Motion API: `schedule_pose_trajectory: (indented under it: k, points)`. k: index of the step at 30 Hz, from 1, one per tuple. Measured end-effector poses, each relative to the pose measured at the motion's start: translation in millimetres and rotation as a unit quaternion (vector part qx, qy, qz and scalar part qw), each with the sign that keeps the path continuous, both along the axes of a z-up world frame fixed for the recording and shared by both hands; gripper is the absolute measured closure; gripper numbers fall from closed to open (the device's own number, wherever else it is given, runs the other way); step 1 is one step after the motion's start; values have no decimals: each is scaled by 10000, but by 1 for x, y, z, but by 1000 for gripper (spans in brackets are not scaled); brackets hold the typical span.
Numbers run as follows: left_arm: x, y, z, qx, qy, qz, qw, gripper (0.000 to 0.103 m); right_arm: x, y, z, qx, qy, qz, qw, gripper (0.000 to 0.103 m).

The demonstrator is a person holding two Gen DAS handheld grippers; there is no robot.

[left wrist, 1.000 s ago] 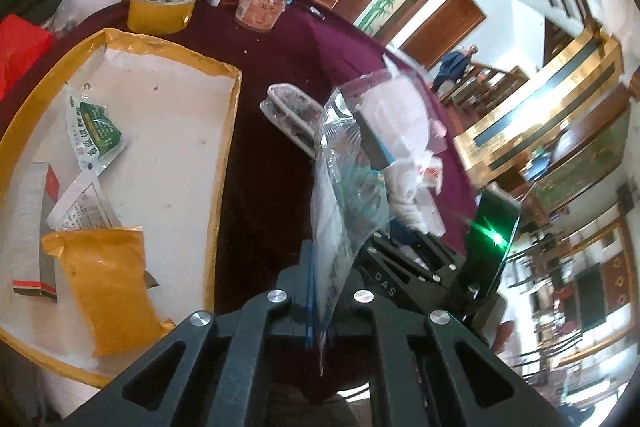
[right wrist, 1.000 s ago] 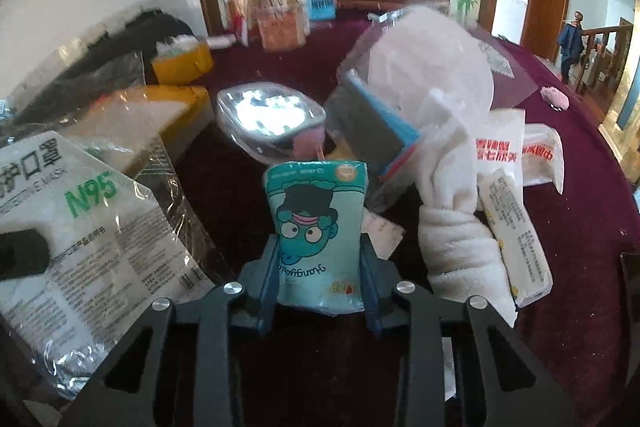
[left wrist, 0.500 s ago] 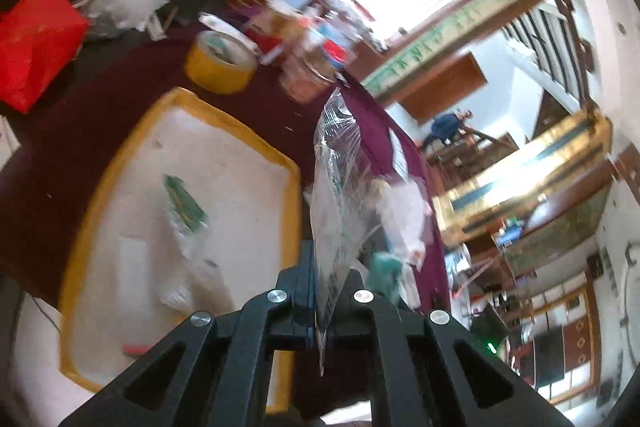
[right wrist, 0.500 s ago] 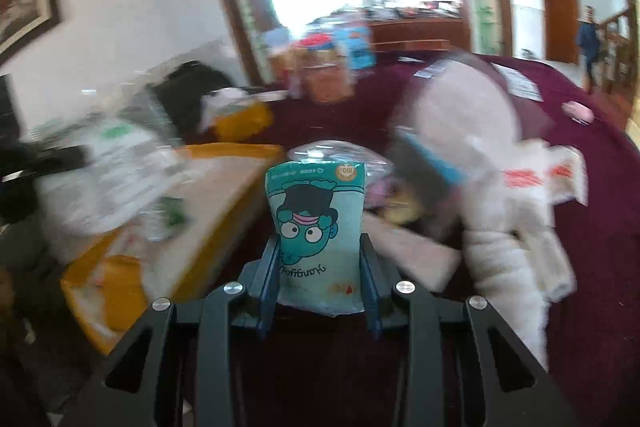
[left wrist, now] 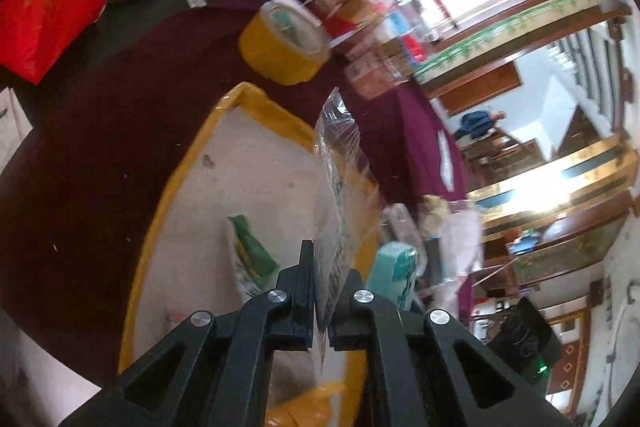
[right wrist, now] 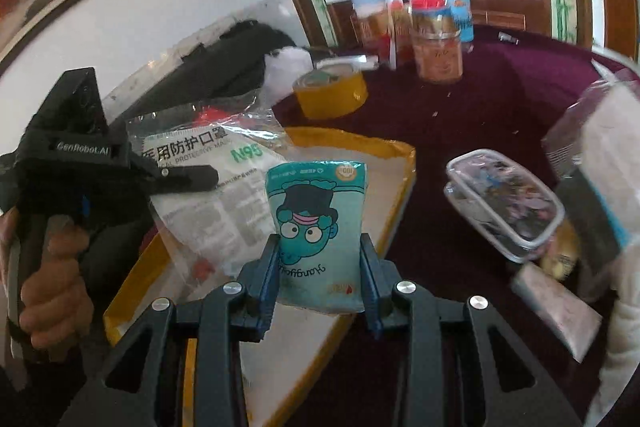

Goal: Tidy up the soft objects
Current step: 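Carry both items into the tray and open both tools to release them, then move both tools back toward the pile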

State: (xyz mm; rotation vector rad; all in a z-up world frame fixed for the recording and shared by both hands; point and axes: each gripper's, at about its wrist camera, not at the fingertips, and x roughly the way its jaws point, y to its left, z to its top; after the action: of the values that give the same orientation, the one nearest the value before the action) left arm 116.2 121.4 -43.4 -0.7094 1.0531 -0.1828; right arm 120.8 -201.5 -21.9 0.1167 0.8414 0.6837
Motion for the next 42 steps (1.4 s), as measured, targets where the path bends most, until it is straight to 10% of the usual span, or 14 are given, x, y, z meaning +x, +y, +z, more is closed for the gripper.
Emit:
schedule_pose_trajectory:
  k: [13,18,20,27,30,34,42]
  points:
    - [17,20,-28,160,482,77,9987,99,35,55,-30,-623,367,102,9973,62]
    - [8,17,-20,215,343,99,9991,74,35,54,-32,-571,388,73,9976,51]
    - [1,15,-11,293,183,165,9993,42,37,54,-31,-574,356,68,9977,45]
    - [-39,0,16,802,-213,342,9960,38,19,28,-17,4,344,12,9994,42]
    - [-67,-12,25,1347,-359,672,9880,38,2,8,-9,228,207,-12,9995,40]
    - [-100,-36,35,2570,-562,1356,9552,37,-22,-29,-9,454,194,-125,9987,39]
    - [-109,-90,38,1998,-665,745,9747,35,-43,-98,-27,444,354,-722,9958,39]
